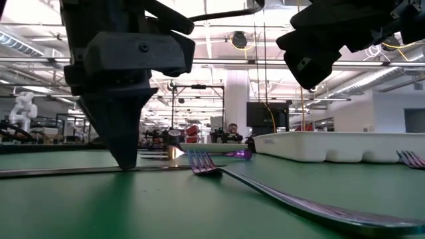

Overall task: Sort silverware
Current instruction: Put the iridescent knife into the white silverware tray

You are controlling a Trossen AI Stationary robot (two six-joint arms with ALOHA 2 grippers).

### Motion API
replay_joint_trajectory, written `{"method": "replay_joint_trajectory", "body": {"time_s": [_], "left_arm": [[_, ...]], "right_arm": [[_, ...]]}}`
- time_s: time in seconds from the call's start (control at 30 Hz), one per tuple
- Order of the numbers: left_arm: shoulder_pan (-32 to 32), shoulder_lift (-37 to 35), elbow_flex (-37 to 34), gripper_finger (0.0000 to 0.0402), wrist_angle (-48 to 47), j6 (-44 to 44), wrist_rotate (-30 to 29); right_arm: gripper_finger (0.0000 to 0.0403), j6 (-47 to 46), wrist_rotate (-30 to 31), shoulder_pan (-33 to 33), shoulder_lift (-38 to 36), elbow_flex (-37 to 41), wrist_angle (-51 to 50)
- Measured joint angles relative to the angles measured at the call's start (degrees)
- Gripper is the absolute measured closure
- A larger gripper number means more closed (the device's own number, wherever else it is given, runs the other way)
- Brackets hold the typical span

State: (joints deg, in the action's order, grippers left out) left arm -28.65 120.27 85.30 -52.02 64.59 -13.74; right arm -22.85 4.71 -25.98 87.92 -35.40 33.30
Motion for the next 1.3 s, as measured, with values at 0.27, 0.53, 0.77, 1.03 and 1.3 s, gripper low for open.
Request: {"method": "replay_joint_trajectory", "body": {"time_s": [0.27,0.53,0.77,1.03,1.3], "left_arm": [[0.8,-2.4,-0.1,0.0269,-0.3,0.7,1.2],[0.9,-3.7,-0.1,0.0247,-0.9,1.1,1.3],[1.0,-3.5,-1.4,0.0247,1.0,2.7,1.8],[1.0,-3.5,-4.0,0.0247,3.5,2.7,2.7],[0.9,-3.8,-7.2,0.0272,8.9,3.1,3.8]], "right_arm": [[0.0303,0.0,0.0,0.0,0.0,0.0,-0.2],[0.0303,0.0,0.0,0.0,0.0,0.0,-1.1],[0.0303,-0.4,0.0,0.0,0.0,0.0,-1.8],[0.0303,-0.5,0.0,0.0,0.0,0.0,-1.8],[0.0303,-0.5,0.0,0.0,0.0,0.0,-1.9]]}}
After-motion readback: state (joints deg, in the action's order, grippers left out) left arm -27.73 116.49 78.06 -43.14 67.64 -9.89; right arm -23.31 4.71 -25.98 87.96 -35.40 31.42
